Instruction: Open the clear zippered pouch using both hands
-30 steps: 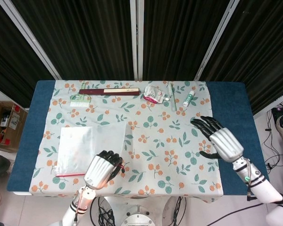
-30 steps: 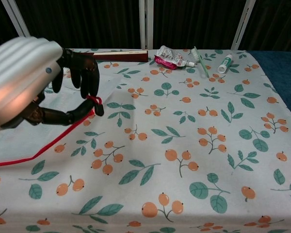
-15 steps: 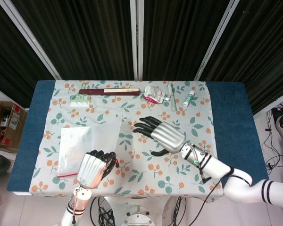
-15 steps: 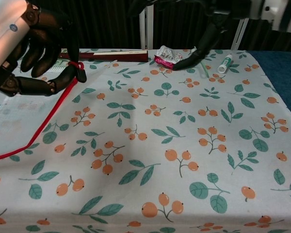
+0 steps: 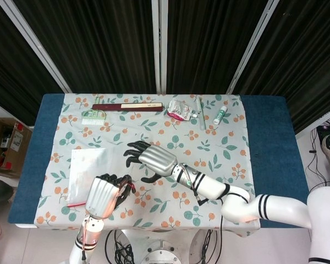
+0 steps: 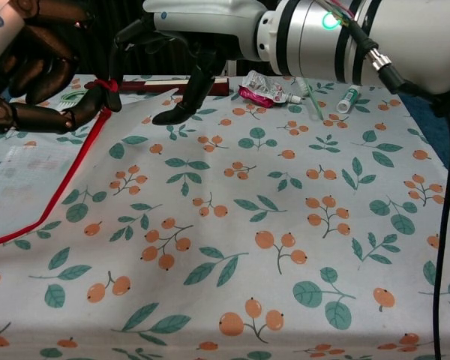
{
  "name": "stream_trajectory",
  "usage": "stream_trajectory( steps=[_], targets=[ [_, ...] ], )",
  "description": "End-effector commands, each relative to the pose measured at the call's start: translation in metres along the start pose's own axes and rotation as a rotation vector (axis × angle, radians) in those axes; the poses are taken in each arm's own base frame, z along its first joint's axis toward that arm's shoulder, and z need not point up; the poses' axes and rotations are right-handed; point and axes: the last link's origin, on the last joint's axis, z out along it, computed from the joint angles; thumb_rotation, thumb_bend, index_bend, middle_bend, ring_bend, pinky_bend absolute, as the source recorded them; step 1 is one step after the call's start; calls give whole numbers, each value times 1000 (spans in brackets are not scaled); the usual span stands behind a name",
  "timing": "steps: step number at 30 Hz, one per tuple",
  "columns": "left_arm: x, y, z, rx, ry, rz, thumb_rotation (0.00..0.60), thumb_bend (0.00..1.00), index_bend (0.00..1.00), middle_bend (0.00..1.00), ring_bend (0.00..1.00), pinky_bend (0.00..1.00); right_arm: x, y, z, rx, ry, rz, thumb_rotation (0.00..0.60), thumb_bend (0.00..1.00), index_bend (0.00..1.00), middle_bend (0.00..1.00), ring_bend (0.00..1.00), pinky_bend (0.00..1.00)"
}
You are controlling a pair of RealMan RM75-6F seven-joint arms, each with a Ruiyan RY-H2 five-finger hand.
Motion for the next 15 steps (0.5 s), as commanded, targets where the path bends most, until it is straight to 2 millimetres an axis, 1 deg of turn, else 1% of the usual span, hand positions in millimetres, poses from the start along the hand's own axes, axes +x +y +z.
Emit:
stream_trajectory(
  steps=[1,4,9,13,15],
  targets=[
    [0,-1,0,1,0,0,600,402,733,892,852,926,-3,-3,6,8,-3,29,600,172,356,171,0,83],
    [0,-1,0,7,-1,-2,600,403,733,891,851,925,-6,-6,9,20,-9,48,600,176,374,183,0,83],
    [-1,-2,-1,11,0,-6,600,403,737,891,851,925,-13,-5,13,22,-17,79,600,192,415,200,8,82],
    [-2,-3,-1,16,1,-10,600,402,738,891,851,925,-16,-4,16,21,-20,99,600,236,459,218,27,82],
    [-1,-4,-2,24,5,-15,600,402,738,891,851,925,-17,-4,18,20,-15,118,600,284,511,237,46,84]
  ],
)
